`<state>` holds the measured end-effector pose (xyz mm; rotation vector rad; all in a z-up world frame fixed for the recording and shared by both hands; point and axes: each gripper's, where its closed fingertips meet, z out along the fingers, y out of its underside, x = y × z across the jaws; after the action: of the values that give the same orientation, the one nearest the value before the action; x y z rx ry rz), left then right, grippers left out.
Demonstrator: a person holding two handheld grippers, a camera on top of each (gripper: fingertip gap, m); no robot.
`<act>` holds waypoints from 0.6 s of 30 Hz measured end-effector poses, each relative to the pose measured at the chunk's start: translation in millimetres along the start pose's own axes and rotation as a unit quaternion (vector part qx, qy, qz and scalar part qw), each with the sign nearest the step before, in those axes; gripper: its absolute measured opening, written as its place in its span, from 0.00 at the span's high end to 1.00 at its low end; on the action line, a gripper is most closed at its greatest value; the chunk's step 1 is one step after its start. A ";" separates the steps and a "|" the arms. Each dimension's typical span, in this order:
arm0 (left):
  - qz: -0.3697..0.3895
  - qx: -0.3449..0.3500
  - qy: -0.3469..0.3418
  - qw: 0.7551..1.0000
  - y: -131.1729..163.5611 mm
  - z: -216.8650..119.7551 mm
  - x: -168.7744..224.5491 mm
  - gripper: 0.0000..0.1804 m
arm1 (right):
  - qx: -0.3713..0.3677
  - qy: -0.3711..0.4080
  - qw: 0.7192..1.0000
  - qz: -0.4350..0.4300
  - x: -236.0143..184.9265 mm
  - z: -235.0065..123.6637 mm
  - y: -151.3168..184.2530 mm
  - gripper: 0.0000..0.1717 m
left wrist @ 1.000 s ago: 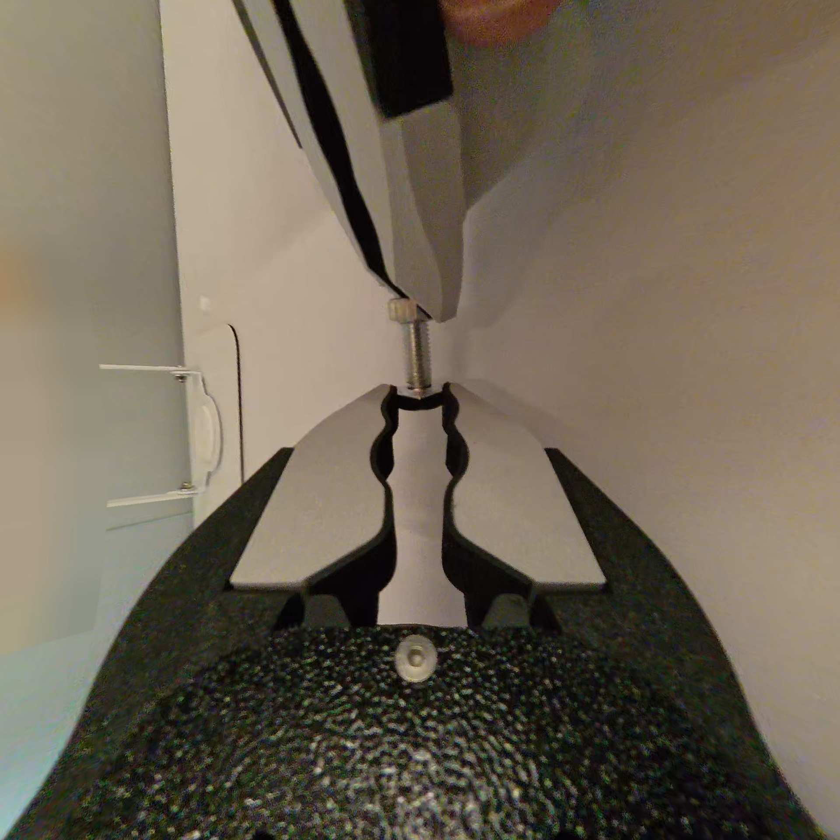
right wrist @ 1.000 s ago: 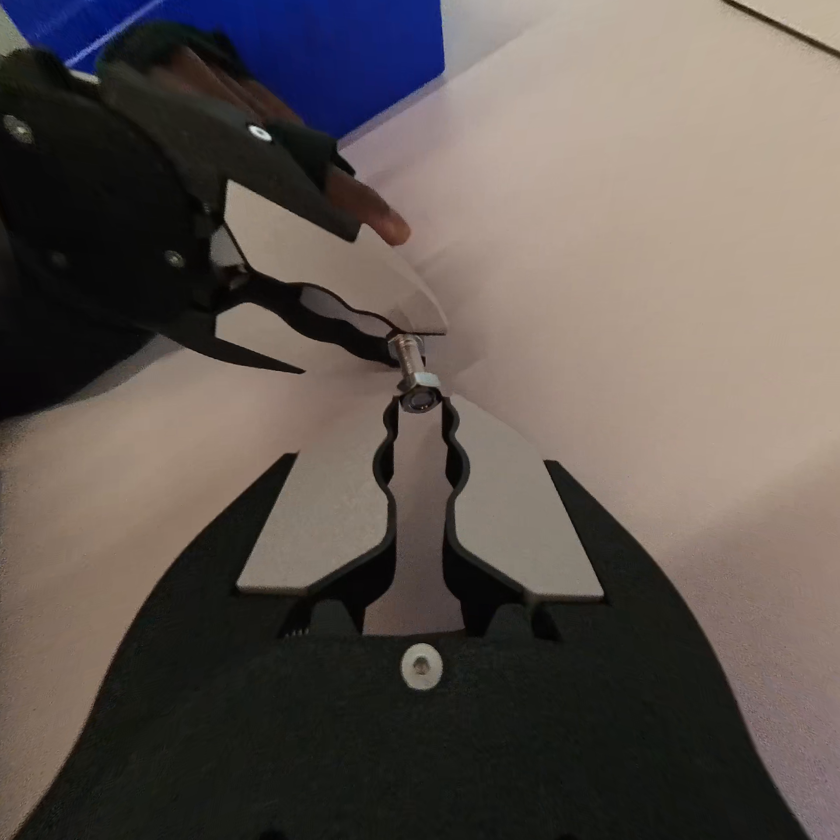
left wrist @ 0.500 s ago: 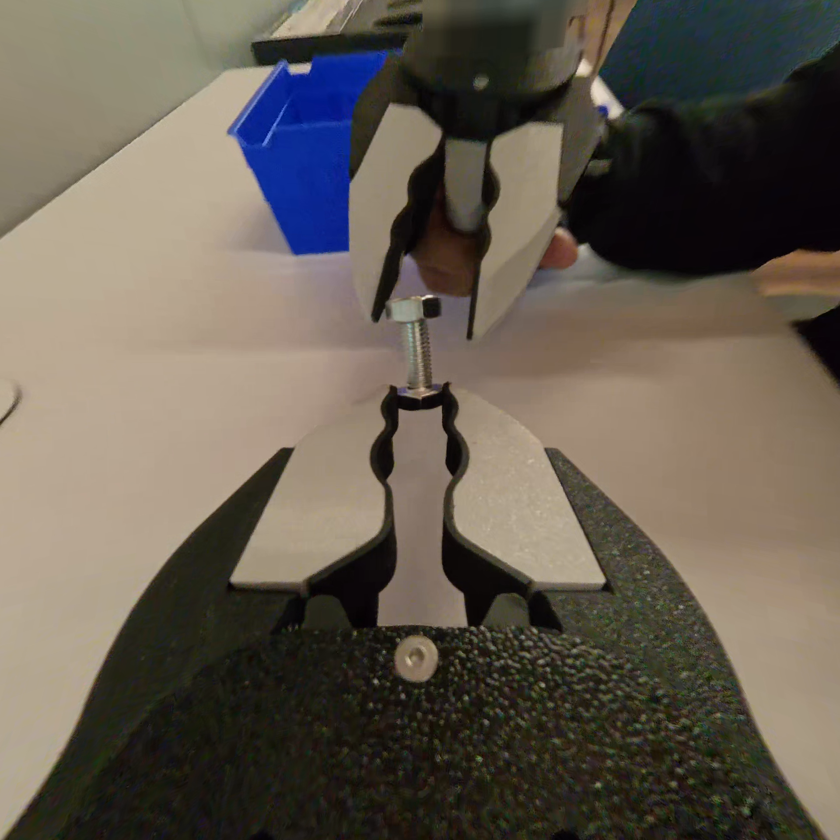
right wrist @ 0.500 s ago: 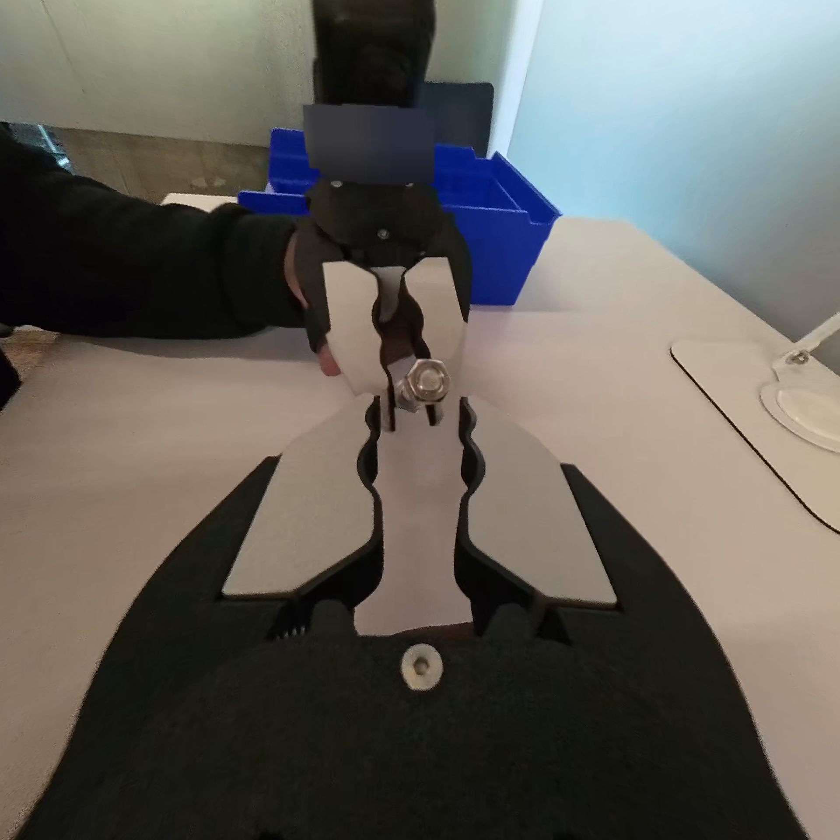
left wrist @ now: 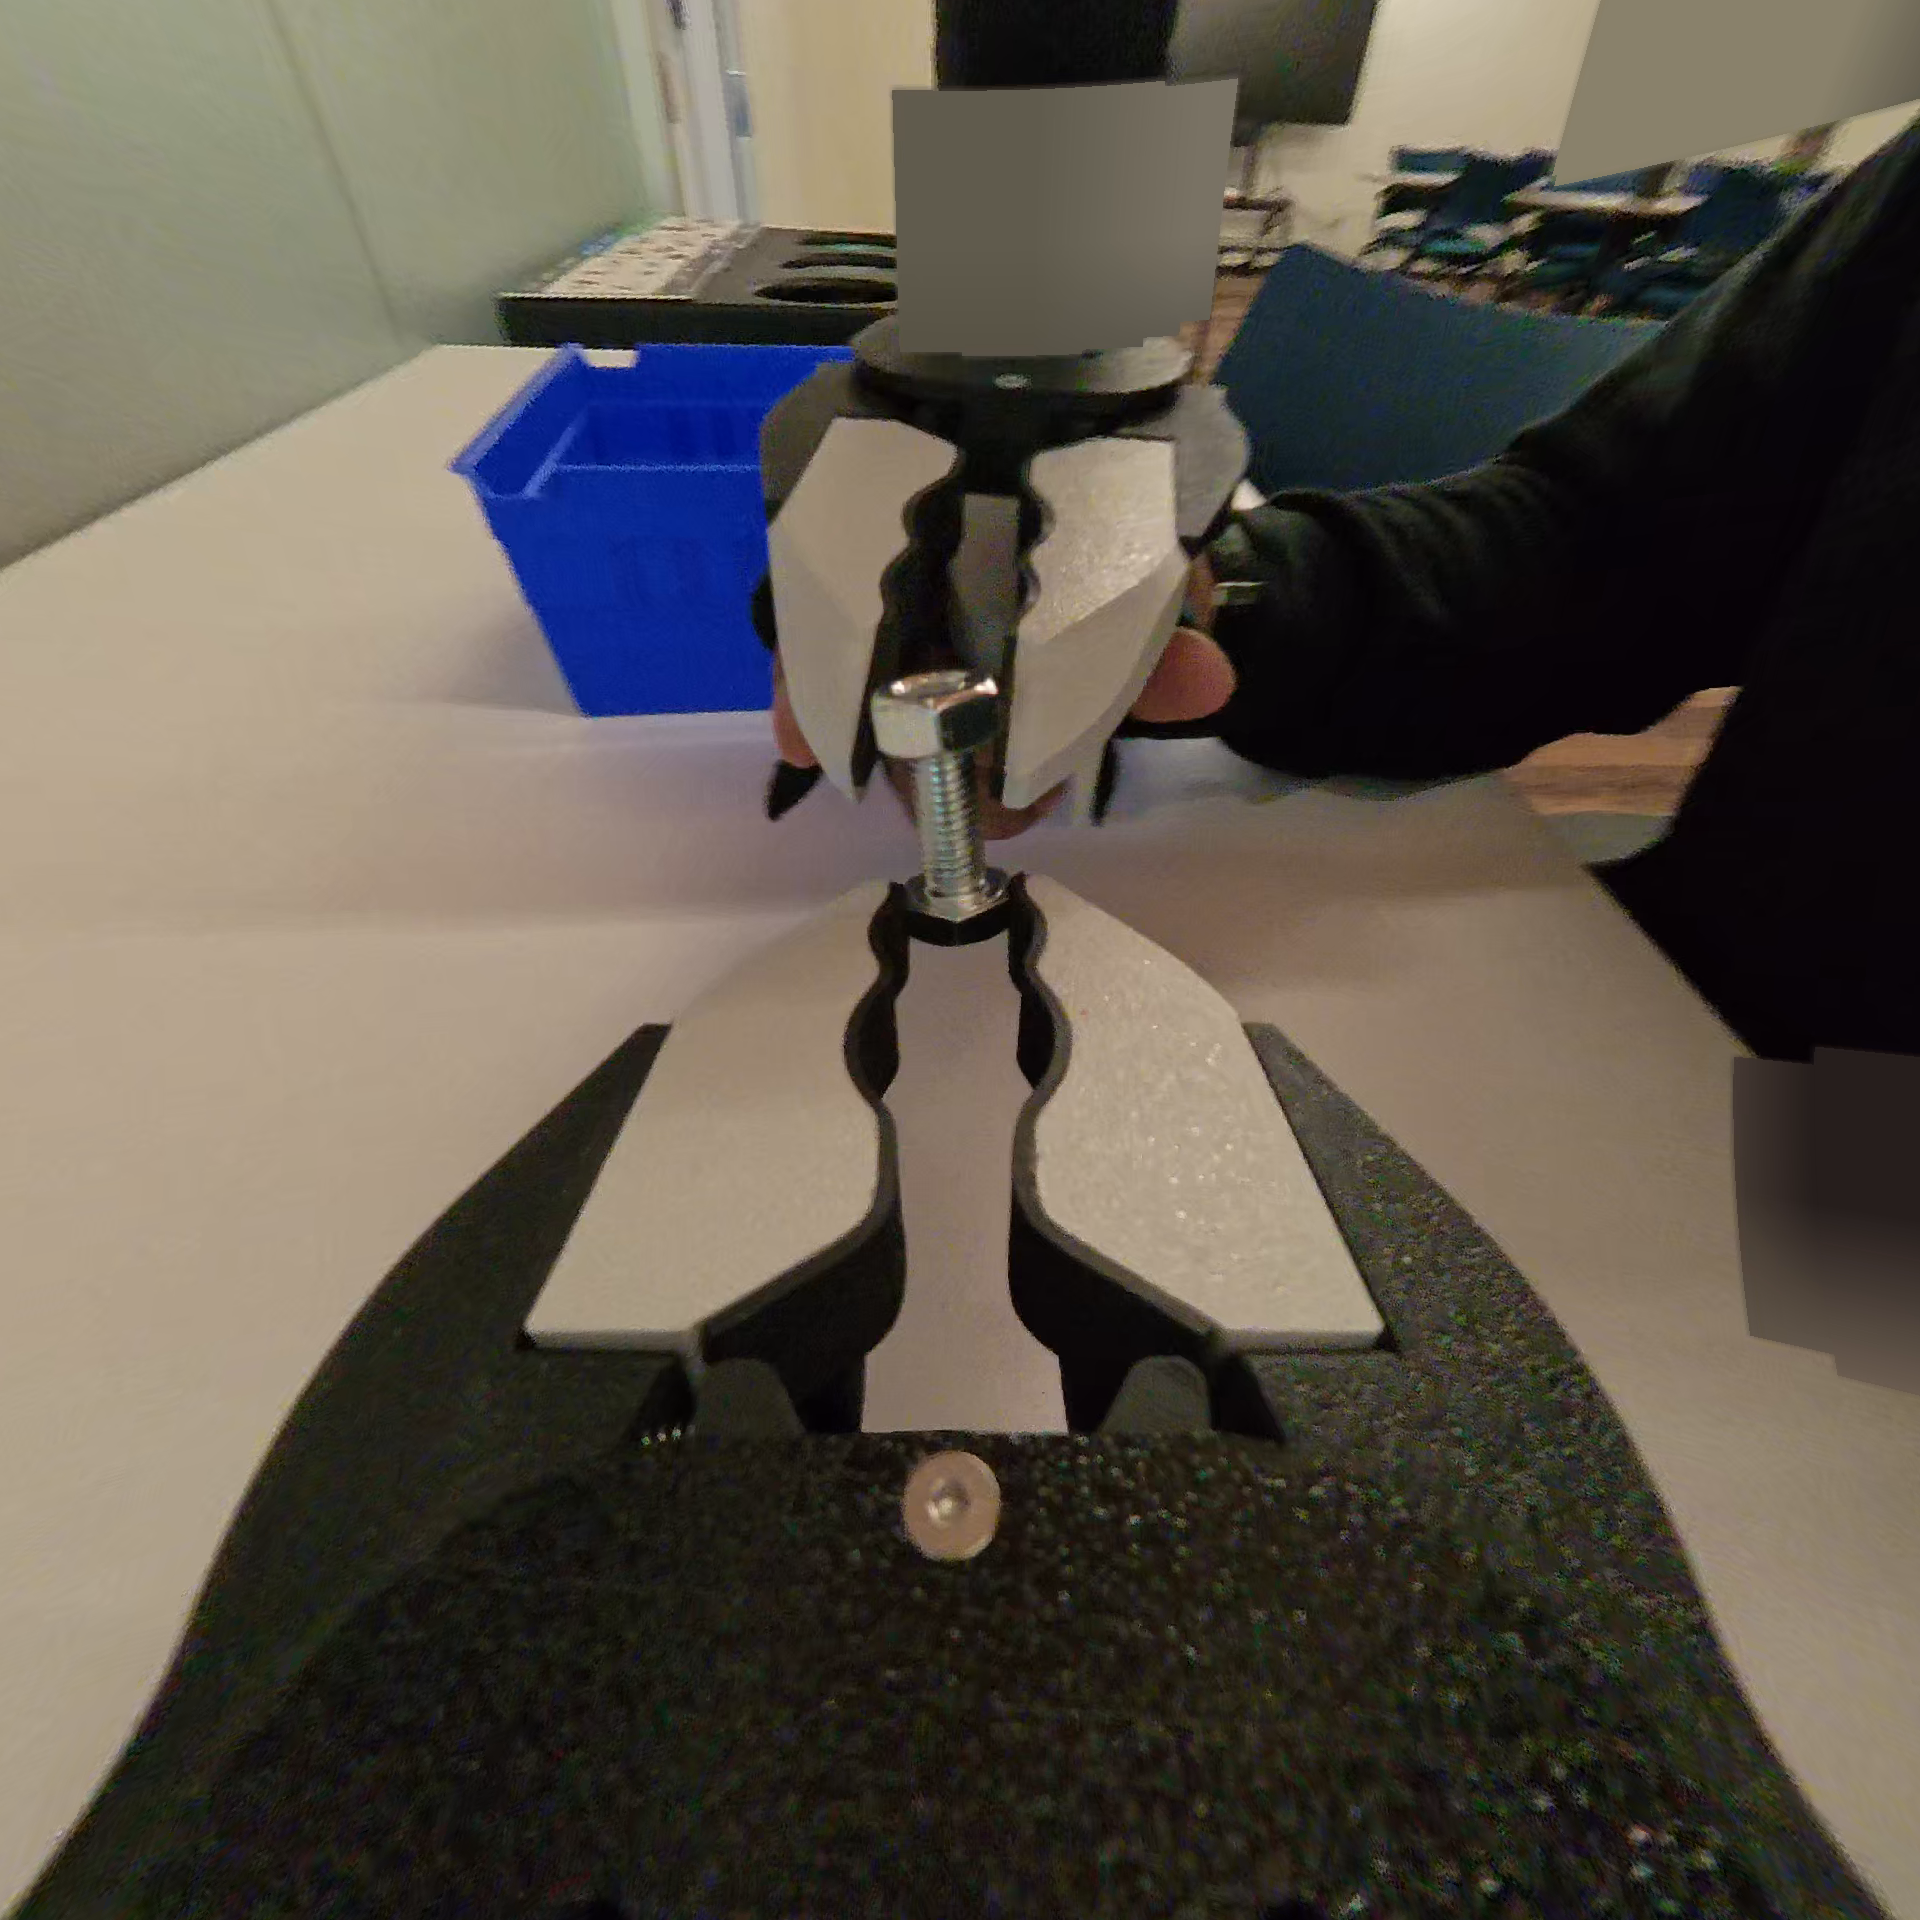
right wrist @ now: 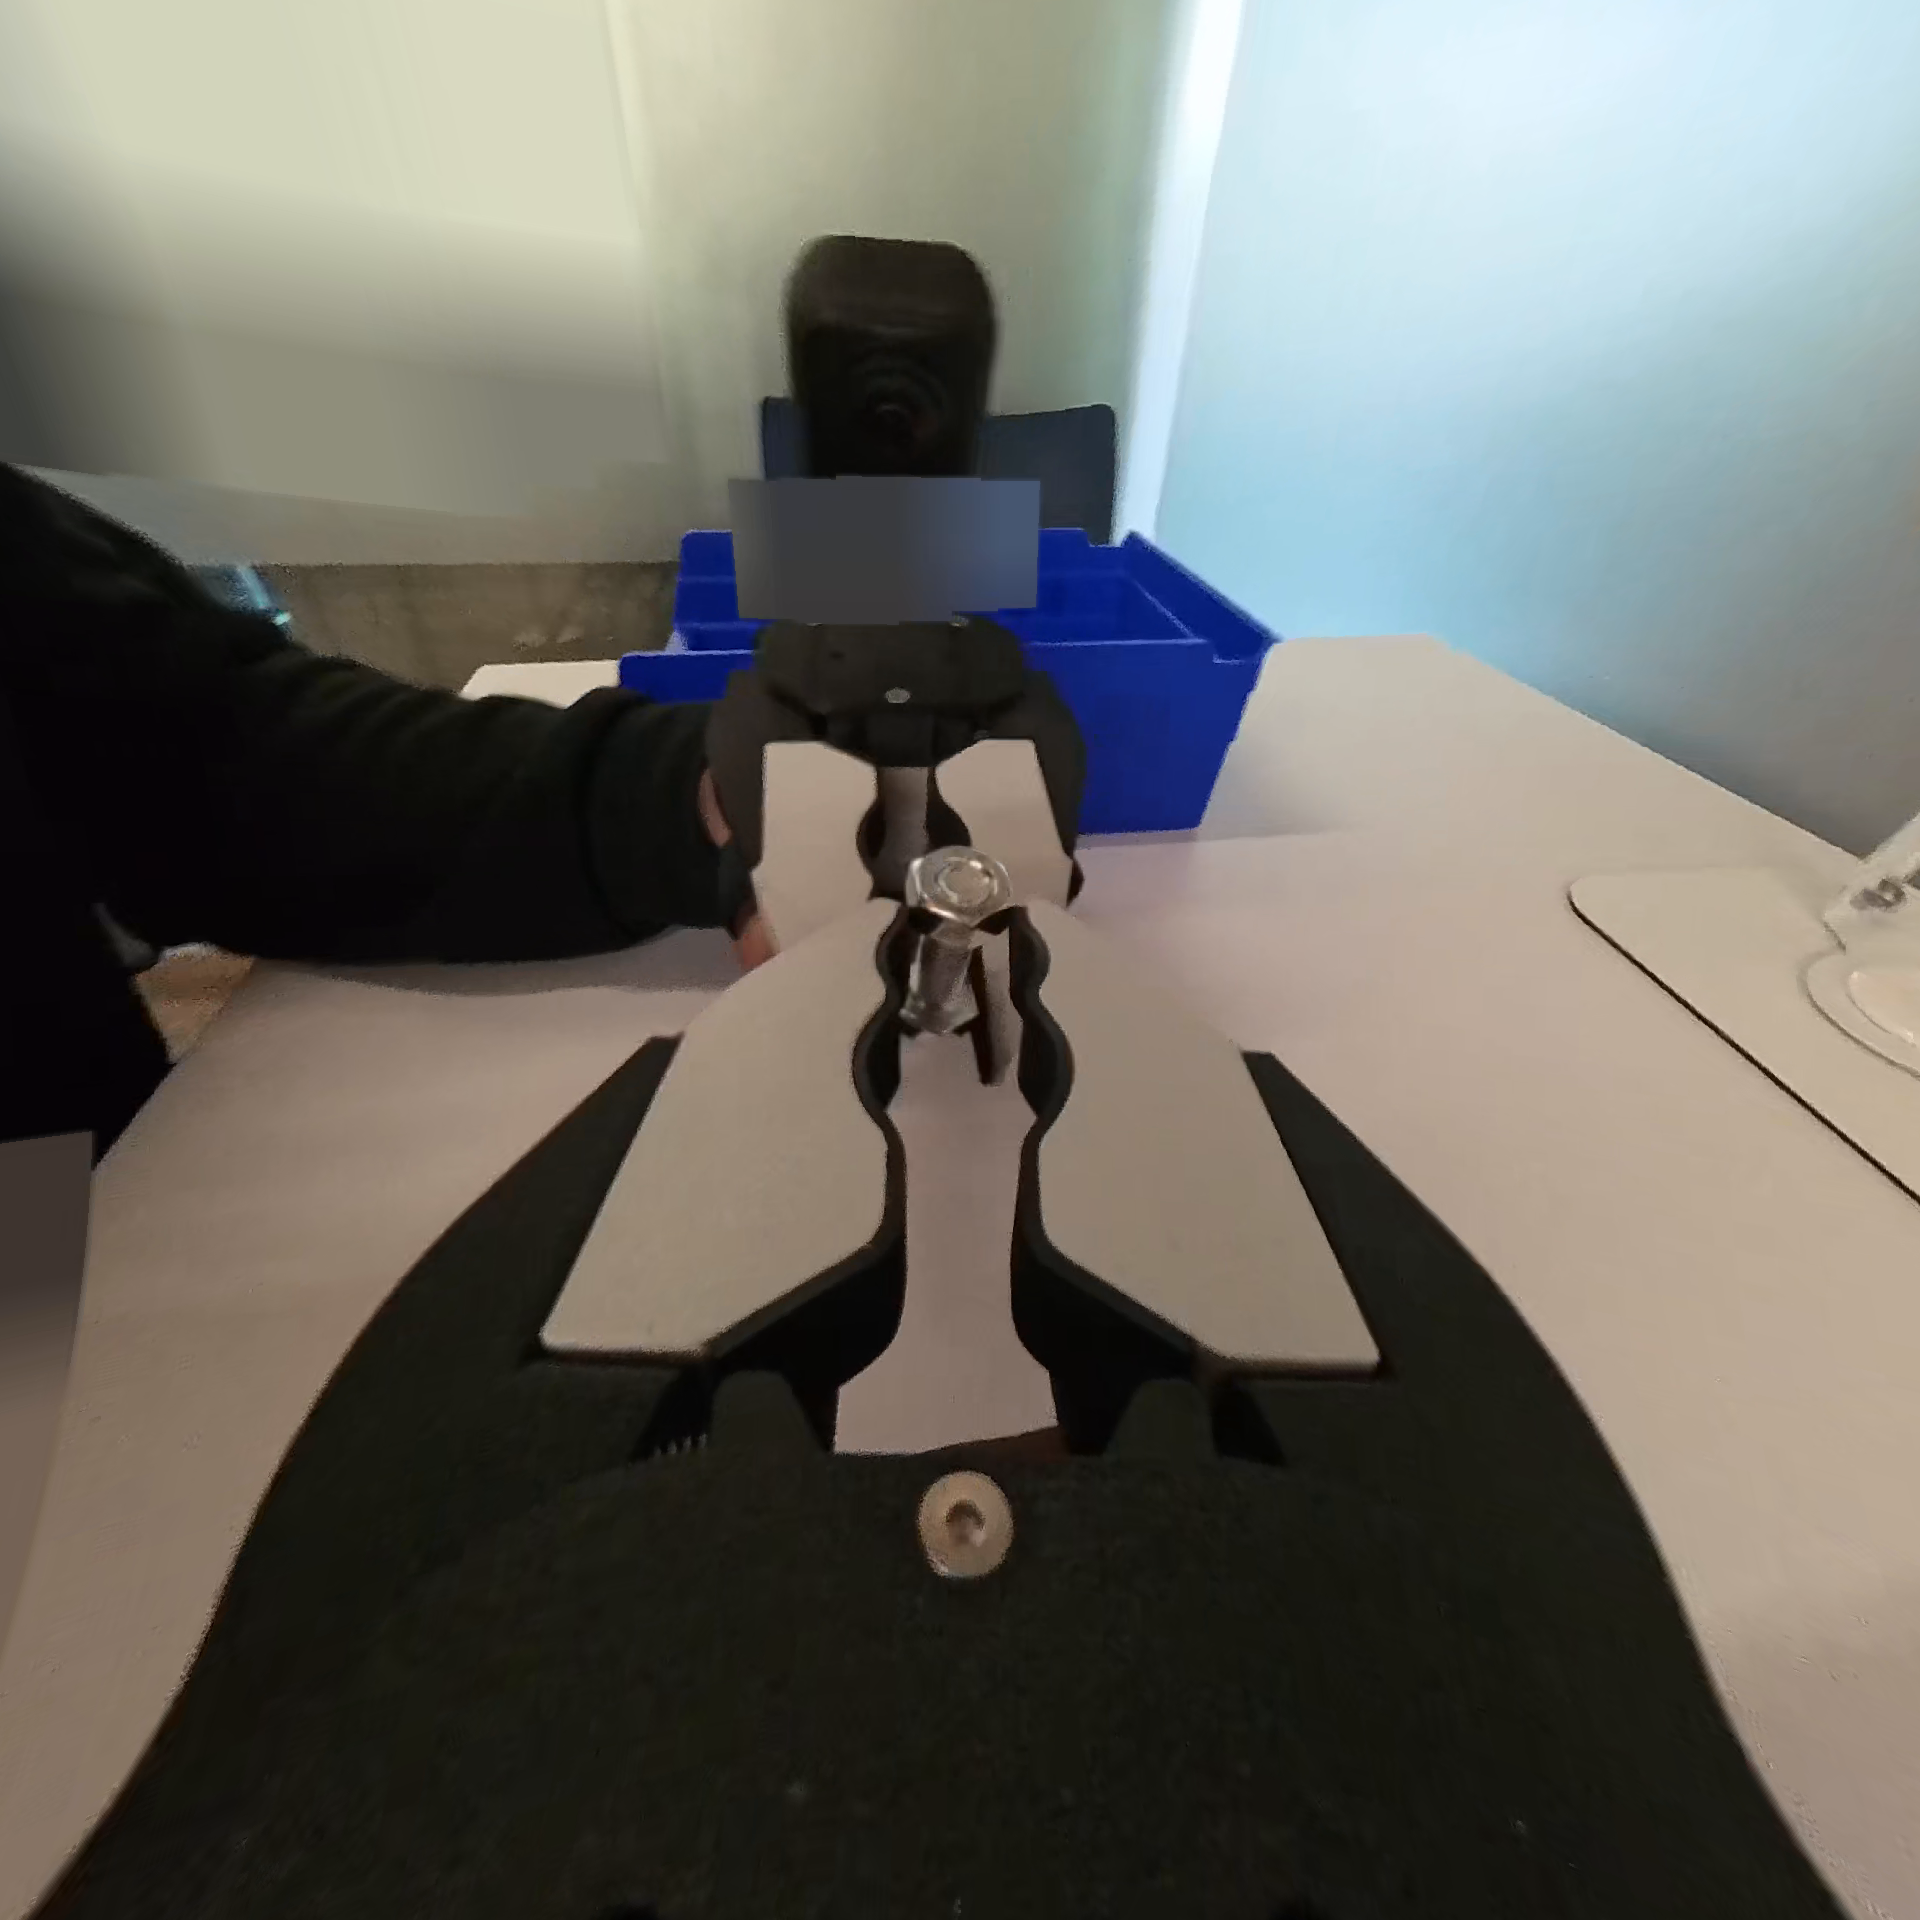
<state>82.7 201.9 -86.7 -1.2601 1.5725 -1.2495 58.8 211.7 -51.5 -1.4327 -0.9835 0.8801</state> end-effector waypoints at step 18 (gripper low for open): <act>0.029 -0.028 -0.141 0.989 4.6 -6.7 -37.3 0.90 | 0.012 0.051 0.999 0.011 20.8 -7.6 0.0 0.77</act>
<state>84.0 239.9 -90.3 -1.3507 1.4365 -0.9500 73.6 228.2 -50.5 -1.4565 -0.8791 0.8234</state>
